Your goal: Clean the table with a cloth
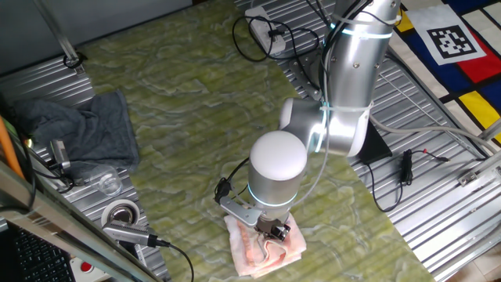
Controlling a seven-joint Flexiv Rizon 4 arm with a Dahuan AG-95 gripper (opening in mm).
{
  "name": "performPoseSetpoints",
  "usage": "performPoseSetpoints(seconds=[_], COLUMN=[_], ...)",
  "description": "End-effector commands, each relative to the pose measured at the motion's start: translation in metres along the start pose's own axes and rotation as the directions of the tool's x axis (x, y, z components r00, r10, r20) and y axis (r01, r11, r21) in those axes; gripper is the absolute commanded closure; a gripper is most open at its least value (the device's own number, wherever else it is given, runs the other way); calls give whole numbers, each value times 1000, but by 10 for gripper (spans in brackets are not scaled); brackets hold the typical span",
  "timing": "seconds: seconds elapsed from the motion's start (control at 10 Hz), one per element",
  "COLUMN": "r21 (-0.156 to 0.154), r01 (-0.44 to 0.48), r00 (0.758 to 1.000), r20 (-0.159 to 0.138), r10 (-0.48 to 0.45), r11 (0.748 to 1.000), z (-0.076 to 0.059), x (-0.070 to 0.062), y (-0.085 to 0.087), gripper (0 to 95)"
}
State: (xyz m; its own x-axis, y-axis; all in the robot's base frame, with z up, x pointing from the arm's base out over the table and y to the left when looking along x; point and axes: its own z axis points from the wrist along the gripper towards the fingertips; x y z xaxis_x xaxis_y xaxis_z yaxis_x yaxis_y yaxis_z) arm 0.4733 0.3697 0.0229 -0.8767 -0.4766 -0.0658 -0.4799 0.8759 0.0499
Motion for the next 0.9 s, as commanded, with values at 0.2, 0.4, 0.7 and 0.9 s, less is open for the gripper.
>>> performPoseSetpoints(seconds=[0.2,0.4,0.7,0.9], r21=[6,13,13,14], r01=[43,73,102,133], r00=[999,997,995,991], r20=[-7,-11,-19,-22], r10=[-43,-73,-102,-133], r11=[999,997,995,991], z=[-4,-3,-10,-16], x=[9,16,26,35], y=[-8,-14,-27,-40], gripper=[950,950,950,950])
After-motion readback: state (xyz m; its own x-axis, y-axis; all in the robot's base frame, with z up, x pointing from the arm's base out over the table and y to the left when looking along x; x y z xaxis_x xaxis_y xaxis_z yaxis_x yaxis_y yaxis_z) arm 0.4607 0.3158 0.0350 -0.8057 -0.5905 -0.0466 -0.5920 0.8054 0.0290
